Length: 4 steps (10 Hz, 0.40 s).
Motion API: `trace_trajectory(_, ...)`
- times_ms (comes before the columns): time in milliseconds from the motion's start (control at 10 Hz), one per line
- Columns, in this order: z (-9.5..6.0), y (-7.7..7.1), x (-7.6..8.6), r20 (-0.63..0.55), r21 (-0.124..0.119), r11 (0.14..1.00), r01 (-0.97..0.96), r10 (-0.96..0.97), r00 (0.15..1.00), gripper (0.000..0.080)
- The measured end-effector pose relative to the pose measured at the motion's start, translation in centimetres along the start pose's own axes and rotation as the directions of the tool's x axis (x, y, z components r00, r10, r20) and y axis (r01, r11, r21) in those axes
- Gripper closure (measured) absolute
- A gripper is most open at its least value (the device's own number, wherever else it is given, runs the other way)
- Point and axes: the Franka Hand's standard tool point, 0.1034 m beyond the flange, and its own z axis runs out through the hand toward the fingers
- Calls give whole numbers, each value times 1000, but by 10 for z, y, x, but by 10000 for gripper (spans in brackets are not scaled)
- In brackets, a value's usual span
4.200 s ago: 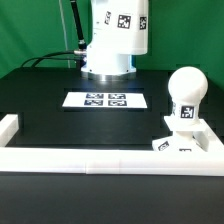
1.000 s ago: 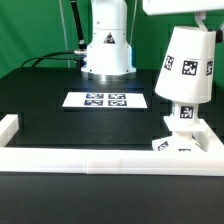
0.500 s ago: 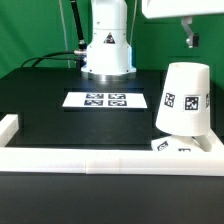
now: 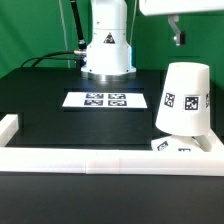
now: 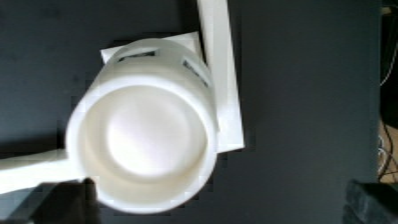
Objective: Assemble lamp
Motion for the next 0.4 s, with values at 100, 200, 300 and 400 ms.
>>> trace_trajectory(100, 2, 1, -3, 5, -2, 1000, -1, 1, 1000, 101)
trace_trajectory(200, 3, 1, -3, 5, -2, 1000, -1, 1, 1000, 101)
trace_trajectory(300, 3, 2, -3, 6, -2, 1000, -2, 2, 1000, 101)
trace_trajectory(400, 4, 2, -3, 6, -2, 1000, -2, 2, 1000, 101)
